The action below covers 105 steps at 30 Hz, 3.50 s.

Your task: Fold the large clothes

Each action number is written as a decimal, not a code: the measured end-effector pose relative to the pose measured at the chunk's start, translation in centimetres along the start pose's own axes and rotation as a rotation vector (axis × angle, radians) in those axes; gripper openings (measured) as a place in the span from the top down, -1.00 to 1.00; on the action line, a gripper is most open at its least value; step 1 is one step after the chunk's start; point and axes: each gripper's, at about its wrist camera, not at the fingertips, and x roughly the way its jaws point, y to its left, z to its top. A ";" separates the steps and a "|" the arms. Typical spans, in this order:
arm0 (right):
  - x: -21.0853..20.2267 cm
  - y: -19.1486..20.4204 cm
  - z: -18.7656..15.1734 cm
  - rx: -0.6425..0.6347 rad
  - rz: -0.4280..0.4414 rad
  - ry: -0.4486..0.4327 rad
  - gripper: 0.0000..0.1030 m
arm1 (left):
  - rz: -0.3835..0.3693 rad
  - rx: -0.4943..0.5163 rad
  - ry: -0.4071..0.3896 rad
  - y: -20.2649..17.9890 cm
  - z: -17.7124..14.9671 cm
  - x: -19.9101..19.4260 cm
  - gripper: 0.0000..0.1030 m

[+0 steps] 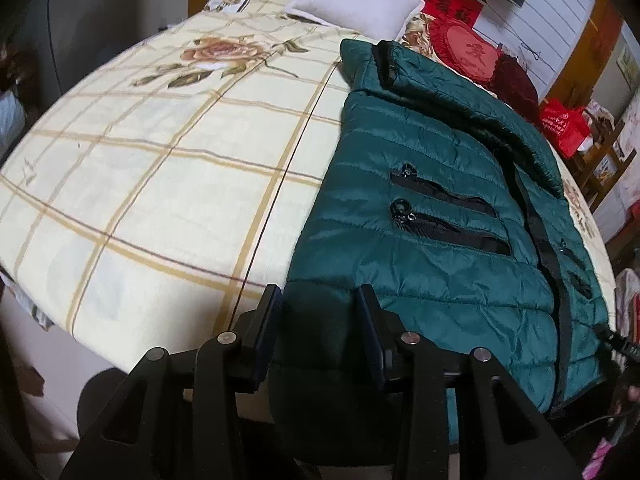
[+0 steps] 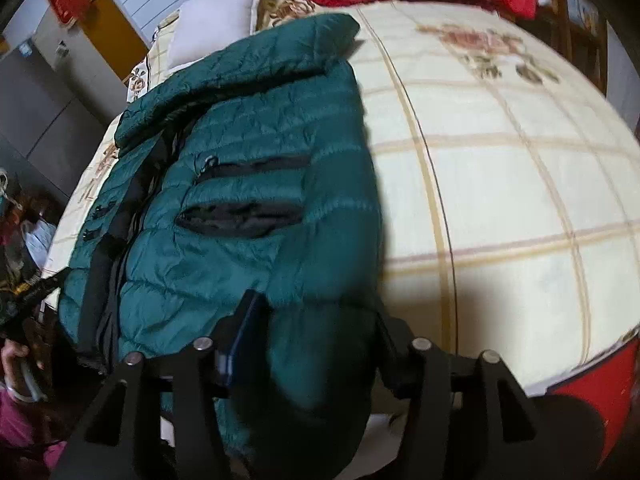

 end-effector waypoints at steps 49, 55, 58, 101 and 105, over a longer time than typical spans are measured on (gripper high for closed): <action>-0.1 1.9 -0.5 -0.197 0.178 0.042 0.24 | -0.044 0.070 0.032 -2.0 -1.7 0.4 -0.05; -1.4 1.4 1.2 -0.154 0.270 0.011 0.52 | -0.098 0.058 -0.049 -1.9 -0.5 -1.9 0.54; -2.5 1.5 2.5 -0.142 0.325 -0.026 0.54 | -0.128 0.054 -0.078 -2.0 0.5 -2.9 0.56; 12.8 0.4 34.5 0.119 0.086 -0.215 0.55 | -0.118 -0.101 -0.191 -6.2 31.0 13.3 0.38; 14.5 0.3 34.2 0.129 0.082 -0.259 0.54 | -0.203 -0.119 -0.204 -4.9 31.4 10.6 0.26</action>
